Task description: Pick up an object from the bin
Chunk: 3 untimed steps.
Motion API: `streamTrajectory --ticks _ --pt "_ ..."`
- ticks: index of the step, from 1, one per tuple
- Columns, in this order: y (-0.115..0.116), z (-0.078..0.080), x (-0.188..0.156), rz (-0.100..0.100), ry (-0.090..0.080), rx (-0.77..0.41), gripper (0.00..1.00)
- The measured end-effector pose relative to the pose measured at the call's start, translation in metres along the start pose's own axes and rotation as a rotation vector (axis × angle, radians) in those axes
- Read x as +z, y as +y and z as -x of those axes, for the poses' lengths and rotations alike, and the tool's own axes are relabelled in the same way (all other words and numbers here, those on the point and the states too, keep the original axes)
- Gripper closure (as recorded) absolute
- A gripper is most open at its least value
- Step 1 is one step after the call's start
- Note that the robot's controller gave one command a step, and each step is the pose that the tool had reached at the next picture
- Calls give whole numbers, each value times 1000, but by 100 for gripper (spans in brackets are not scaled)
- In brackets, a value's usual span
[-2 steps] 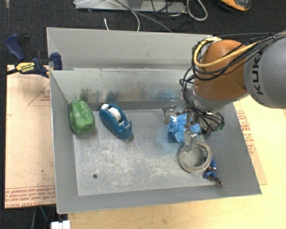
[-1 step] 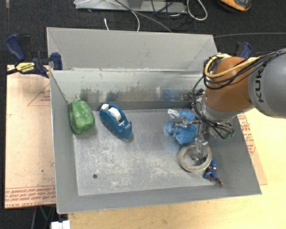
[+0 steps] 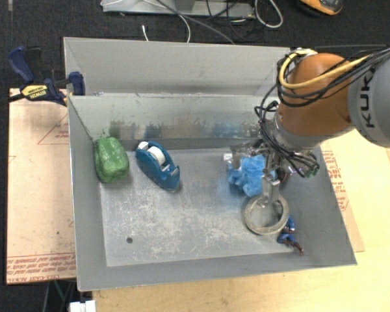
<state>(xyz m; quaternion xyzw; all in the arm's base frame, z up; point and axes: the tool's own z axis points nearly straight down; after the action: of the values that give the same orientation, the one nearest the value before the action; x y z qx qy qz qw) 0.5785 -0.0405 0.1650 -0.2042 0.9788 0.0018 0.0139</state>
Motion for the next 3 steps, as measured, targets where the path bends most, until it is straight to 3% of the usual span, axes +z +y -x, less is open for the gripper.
streamTrajectory --ticks 1,2,3 --pt "-13 2 18 0 0 -16 0" --pt "14 17 93 -1 -2 -197 0" --pt "-39 -3 93 -4 2 -215 0"
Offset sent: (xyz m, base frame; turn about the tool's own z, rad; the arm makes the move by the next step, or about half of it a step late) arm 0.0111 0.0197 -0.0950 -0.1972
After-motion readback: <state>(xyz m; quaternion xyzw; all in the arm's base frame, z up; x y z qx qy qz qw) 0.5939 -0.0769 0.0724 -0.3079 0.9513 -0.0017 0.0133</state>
